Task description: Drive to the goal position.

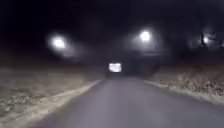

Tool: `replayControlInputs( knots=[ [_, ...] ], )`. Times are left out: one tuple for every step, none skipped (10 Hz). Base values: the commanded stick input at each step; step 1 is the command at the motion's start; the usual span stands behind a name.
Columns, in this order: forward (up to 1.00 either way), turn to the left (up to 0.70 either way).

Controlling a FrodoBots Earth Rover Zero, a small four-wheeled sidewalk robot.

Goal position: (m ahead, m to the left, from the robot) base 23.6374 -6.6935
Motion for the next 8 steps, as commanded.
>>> replayControlInputs(
  knots=[
    [0.99, -0.03],
    [1.00, -0.04],
    [1.00, -0.04],
    [1.00, -0.04],
    [1.00, -0.03],
    [1.00, -0.01],
    [1.00, 0.03],
    [1.00, 0.12]
  ],
)
